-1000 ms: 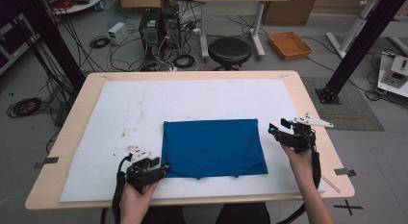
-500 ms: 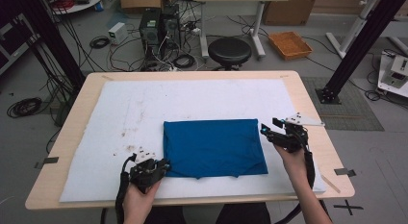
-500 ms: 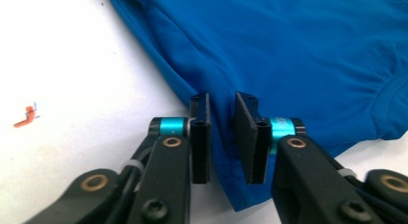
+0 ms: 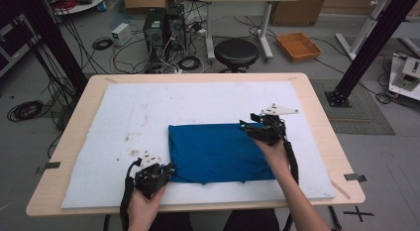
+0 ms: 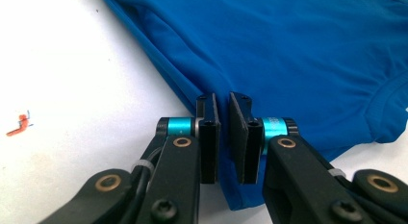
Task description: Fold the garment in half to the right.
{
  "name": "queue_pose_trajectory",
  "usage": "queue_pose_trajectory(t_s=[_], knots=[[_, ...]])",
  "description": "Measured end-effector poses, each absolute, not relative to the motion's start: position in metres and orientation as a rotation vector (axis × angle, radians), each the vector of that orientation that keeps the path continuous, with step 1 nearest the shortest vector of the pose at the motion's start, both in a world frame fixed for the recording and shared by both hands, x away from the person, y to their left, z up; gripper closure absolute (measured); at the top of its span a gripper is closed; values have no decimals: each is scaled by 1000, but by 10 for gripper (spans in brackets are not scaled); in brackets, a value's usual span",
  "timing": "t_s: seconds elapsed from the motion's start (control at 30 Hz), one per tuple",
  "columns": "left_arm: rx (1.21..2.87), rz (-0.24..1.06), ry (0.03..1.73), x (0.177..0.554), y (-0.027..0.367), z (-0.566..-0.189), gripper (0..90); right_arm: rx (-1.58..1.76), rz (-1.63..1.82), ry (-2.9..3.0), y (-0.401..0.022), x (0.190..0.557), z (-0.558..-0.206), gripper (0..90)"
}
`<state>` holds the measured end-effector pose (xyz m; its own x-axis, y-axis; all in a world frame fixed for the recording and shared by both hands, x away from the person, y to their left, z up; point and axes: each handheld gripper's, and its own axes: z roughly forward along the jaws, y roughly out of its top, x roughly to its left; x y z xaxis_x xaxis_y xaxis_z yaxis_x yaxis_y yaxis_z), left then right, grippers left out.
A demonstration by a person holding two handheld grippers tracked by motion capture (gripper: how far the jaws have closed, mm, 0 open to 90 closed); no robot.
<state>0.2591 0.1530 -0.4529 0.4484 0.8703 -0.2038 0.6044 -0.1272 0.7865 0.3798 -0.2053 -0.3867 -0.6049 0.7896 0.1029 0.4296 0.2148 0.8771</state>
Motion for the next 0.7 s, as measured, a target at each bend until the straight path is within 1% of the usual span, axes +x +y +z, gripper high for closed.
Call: queue_pose_trajectory(t_s=[0.2, 0.47, 0.6, 0.63, 0.7], knots=[[1824, 385, 1260, 259, 153, -454, 822, 1098, 1381, 2209, -147, 401, -386, 473], [1829, 399, 1250, 258, 154, -454, 822, 1075, 1358, 2308, -74, 422, -395, 505], [1826, 403, 1248, 258, 153, -454, 823, 1054, 1342, 2343, -45, 429, -401, 560], [1825, 402, 1248, 258, 153, -455, 822, 1046, 1336, 2357, -39, 431, -404, 594], [1824, 400, 1249, 258, 154, -455, 823, 1046, 1310, 2388, -26, 435, -410, 612]])
